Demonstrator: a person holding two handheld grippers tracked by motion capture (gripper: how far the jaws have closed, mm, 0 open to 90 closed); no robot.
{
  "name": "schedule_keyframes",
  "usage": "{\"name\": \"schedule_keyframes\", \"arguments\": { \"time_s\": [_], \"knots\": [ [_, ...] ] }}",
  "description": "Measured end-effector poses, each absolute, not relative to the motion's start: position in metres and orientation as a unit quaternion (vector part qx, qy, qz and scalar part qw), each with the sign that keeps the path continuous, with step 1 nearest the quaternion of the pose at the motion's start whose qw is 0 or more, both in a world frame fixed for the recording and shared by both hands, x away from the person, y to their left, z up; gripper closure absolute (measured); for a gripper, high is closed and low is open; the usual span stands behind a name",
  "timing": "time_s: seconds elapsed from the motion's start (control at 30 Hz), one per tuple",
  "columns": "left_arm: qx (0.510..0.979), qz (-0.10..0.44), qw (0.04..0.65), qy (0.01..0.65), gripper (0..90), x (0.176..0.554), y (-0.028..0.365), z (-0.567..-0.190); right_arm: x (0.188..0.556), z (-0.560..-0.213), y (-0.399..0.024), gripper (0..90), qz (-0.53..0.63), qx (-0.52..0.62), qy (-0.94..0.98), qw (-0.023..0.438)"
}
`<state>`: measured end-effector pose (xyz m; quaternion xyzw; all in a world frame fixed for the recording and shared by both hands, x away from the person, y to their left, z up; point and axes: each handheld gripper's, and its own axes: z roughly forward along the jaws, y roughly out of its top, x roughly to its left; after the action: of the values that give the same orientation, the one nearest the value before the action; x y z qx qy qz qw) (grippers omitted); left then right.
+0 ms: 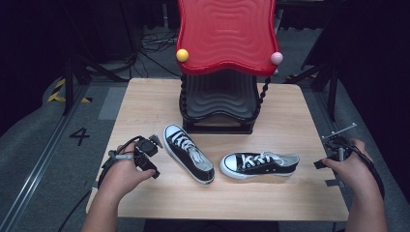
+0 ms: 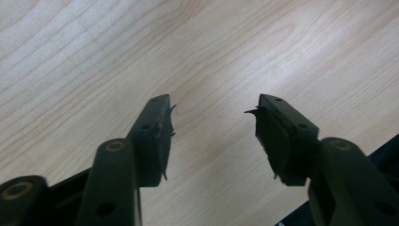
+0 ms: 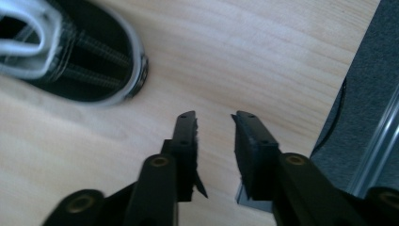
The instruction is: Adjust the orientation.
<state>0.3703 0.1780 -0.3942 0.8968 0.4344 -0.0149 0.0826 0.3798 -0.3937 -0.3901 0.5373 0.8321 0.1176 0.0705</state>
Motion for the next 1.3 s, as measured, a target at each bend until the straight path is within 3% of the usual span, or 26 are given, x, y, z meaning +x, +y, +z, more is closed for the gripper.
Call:
{"name": "schedule_keyframes", "arguments": {
  "time_s": [0.3,0.9,1.3],
  "knots": [
    [0.899,-0.027,0.122,0.419,53.9,0.373,0.160,-0.382,0.377,-0.394,-0.386,71.3,0.128,0.503,0.853,0.060],
    [0.924,-0.056,0.177,0.335,52.6,0.369,0.088,-0.356,0.379,-0.405,-0.383,66.9,0.139,0.503,0.852,0.044],
    [0.936,-0.063,0.165,0.306,52.6,0.374,0.038,-0.360,0.383,-0.409,-0.379,64.3,0.140,0.499,0.854,0.040]
  ]
}}
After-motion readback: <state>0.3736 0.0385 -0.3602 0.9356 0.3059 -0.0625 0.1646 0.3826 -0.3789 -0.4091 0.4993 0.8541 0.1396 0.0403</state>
